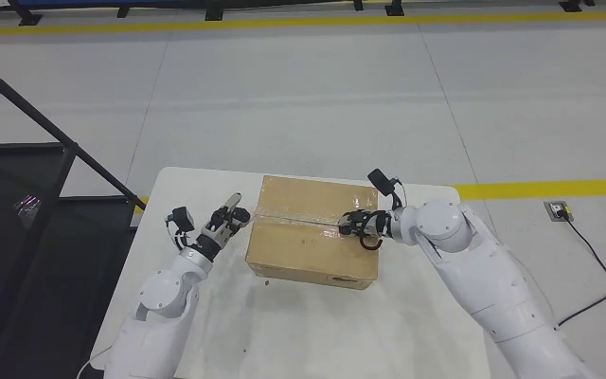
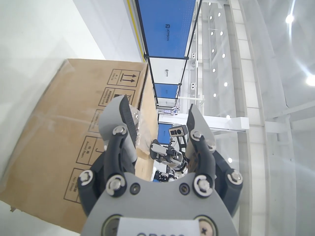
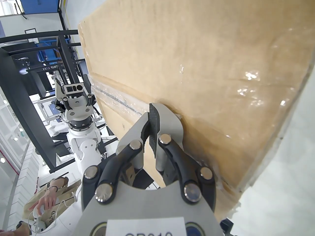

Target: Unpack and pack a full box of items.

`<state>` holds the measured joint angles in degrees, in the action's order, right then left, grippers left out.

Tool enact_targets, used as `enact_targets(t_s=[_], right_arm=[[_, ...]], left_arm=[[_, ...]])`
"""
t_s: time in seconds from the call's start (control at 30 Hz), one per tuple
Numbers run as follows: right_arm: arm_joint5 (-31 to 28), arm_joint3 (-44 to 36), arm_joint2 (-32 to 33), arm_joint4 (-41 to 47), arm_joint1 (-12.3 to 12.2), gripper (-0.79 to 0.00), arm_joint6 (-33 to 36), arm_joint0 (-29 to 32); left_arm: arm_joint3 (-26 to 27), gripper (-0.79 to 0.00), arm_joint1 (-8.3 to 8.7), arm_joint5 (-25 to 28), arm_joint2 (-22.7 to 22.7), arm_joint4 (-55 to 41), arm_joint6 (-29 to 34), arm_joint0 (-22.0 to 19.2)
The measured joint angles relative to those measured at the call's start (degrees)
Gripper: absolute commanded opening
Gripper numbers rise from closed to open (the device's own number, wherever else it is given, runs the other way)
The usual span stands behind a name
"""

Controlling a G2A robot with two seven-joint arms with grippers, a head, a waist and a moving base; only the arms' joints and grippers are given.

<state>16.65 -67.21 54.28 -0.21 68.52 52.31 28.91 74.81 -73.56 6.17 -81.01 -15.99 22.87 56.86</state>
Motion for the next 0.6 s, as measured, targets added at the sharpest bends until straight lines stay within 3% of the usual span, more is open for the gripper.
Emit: enact_targets(t_s=[0.6], right_arm=[[-0.54, 0.11, -1.07, 0.28, 0.84, -0.785, -0.51, -0.37]], left_arm=[[-3.16, -0.289, -0.61, 0.53, 3.03, -0.17, -0.35, -1.4]])
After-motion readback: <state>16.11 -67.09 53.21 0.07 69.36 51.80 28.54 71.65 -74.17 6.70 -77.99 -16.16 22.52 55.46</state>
